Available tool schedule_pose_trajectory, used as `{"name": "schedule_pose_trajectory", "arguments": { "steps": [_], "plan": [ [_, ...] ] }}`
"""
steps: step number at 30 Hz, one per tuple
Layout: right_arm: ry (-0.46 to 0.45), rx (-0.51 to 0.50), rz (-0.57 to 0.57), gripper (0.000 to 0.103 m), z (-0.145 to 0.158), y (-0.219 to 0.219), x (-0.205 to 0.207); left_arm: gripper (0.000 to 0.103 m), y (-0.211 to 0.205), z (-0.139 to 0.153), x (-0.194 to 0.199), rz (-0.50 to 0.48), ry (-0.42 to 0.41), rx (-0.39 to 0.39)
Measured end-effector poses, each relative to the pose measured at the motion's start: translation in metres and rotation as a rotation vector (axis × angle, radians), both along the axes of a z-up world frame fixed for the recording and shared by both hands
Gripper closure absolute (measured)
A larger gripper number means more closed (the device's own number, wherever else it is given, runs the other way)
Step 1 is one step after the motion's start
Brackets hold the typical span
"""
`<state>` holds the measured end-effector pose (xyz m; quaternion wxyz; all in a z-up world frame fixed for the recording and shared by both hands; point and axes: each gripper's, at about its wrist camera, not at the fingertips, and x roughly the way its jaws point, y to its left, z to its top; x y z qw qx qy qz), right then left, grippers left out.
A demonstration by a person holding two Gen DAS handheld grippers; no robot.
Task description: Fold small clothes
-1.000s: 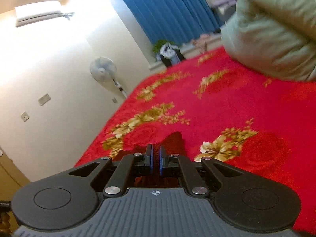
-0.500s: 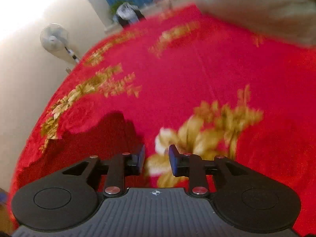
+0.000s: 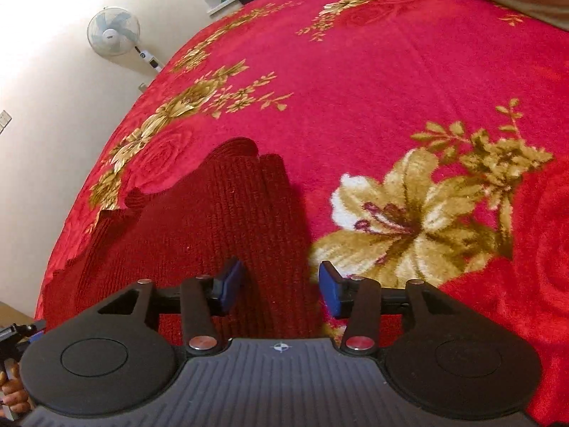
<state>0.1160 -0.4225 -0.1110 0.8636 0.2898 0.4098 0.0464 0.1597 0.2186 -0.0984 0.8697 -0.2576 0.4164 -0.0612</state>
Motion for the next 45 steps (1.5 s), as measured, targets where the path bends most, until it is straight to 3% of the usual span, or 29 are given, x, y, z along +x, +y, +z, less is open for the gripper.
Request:
{"name": "schedule_pose_trajectory", "arguments": {
  "steps": [5,7,14,16,18,20,25,33,37,45],
  "plan": [
    [0.010,0.053,-0.005,0.053,-0.002,-0.008,0.000,0.061,-0.007,0.000,0.000,-0.028,-0.016,0.010],
    [0.019,0.099,0.002,0.052,-0.006,-0.010,0.000,0.068,-0.012,0.002,-0.001,-0.035,-0.032,0.043],
    [0.027,0.122,0.004,0.053,-0.007,-0.010,0.000,0.071,-0.027,0.009,-0.003,-0.060,-0.070,0.158],
    [0.019,0.113,0.013,0.058,-0.006,-0.008,-0.001,0.071,-0.027,0.009,-0.003,-0.061,-0.070,0.161],
    [0.005,0.108,0.025,0.071,-0.003,-0.006,-0.003,0.071,-0.027,0.009,-0.003,-0.062,-0.070,0.161],
    [-0.016,0.087,0.036,0.090,0.001,-0.002,-0.004,0.072,-0.026,0.009,-0.002,-0.066,-0.070,0.160],
    [-0.064,-0.014,0.051,0.091,0.012,0.008,-0.009,0.075,-0.024,0.010,-0.003,-0.066,-0.071,0.158],
    [-0.091,-0.070,0.047,0.091,0.016,0.012,-0.012,0.084,-0.022,0.011,-0.003,-0.068,-0.073,0.157],
    [-0.171,-0.092,0.023,0.093,0.031,0.010,-0.021,0.088,-0.023,0.021,-0.009,-0.068,-0.135,0.196],
    [-0.522,-0.186,0.002,0.093,0.081,0.021,-0.047,0.089,-0.030,0.059,-0.035,-0.034,-0.441,0.295]
  ]
}}
